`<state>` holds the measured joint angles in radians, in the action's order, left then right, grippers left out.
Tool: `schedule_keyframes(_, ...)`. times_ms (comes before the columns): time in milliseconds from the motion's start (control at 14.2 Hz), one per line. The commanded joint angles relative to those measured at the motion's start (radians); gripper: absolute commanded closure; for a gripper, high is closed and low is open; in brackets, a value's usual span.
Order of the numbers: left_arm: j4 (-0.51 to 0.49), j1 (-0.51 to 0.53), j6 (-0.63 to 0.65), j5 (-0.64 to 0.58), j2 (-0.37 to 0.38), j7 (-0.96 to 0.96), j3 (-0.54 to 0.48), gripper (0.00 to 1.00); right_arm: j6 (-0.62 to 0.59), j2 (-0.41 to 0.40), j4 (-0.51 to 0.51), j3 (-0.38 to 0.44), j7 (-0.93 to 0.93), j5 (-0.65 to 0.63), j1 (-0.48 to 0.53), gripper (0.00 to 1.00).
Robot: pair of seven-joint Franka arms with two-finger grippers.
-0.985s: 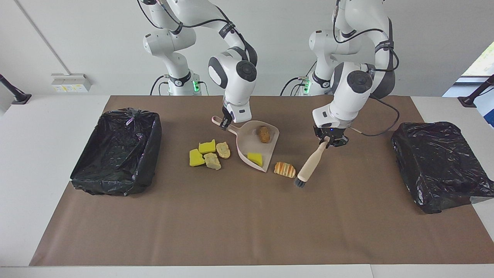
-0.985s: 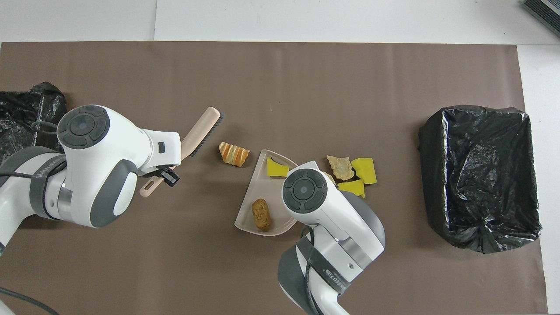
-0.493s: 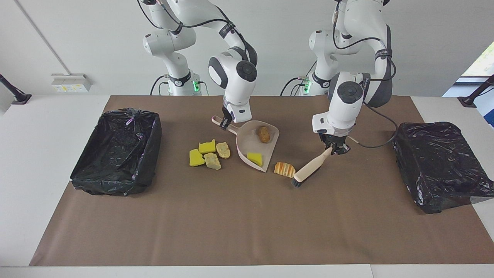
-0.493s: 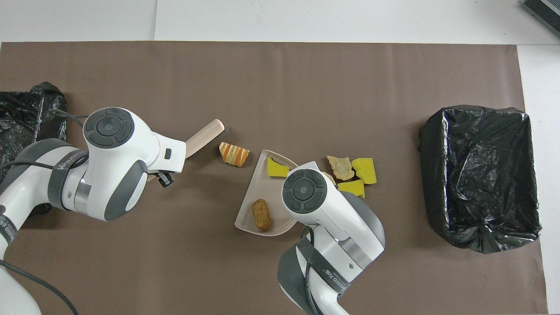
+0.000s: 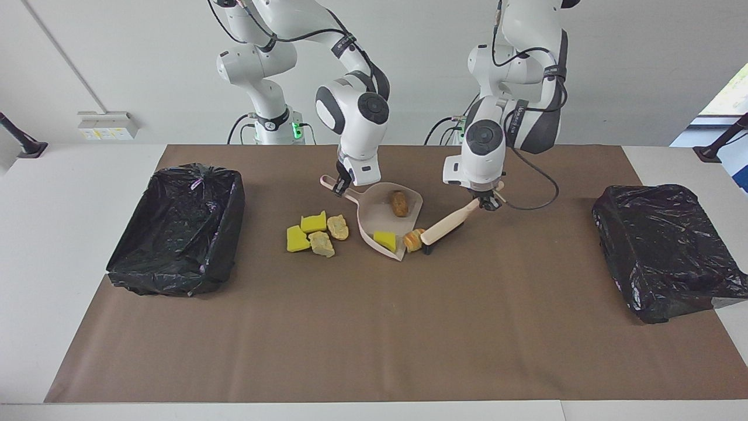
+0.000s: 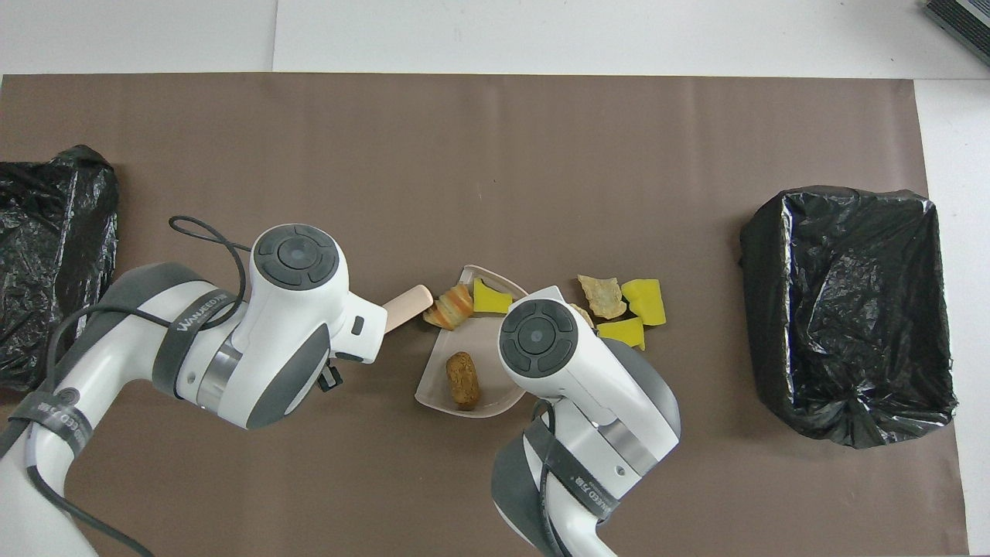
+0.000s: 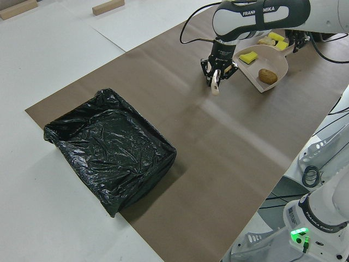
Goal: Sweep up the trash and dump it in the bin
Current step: 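Sweep the remaining scraps into the dustpan with the left gripper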
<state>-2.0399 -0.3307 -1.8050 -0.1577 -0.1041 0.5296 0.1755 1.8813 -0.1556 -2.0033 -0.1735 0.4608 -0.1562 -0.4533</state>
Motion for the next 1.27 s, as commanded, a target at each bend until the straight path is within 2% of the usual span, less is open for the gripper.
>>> schedule_keyframes(0,-0.029,-0.076,0.039,0.048,0.082,-0.083,0.002,1.00,-0.016,0.011,-0.012,-0.005,-0.001,-0.003,0.005,1.00)
schedule_keyframes(282,-0.029,-0.068,0.128,0.075,0.127,-0.120,0.001,1.00,-0.016,0.011,-0.012,-0.006,0.001,-0.003,0.005,1.00)
schedule_keyframes(422,-0.066,-0.061,0.191,0.076,0.176,-0.329,-0.007,1.00,-0.016,0.011,-0.012,-0.006,0.001,-0.002,0.005,1.00)
schedule_keyframes(563,-0.109,-0.060,0.191,0.076,0.221,-0.477,-0.007,1.00,-0.016,0.011,-0.012,-0.006,0.001,-0.002,0.005,1.00)
schedule_keyframes(704,-0.176,-0.062,0.171,0.078,0.300,-0.618,-0.005,1.00,-0.014,0.008,-0.006,-0.006,-0.001,-0.002,0.007,1.00)
schedule_keyframes(845,-0.259,-0.062,0.130,0.134,0.397,-0.783,-0.004,1.00,-0.011,0.010,0.009,-0.006,-0.013,0.009,0.008,1.00)
schedule_keyframes(985,-0.317,-0.070,0.110,0.176,0.472,-0.868,-0.001,1.00,-0.011,0.043,0.023,-0.004,0.005,0.049,0.031,1.00)
schedule_keyframes(1126,-0.354,-0.086,0.093,0.251,0.512,-0.968,0.010,1.00,-0.013,0.077,0.040,-0.004,0.034,0.070,0.065,1.00)
schedule_keyframes(1196,-0.383,-0.126,0.046,0.280,0.535,-1.018,0.015,1.00,-0.014,0.097,0.043,-0.001,0.070,0.098,0.091,1.00)
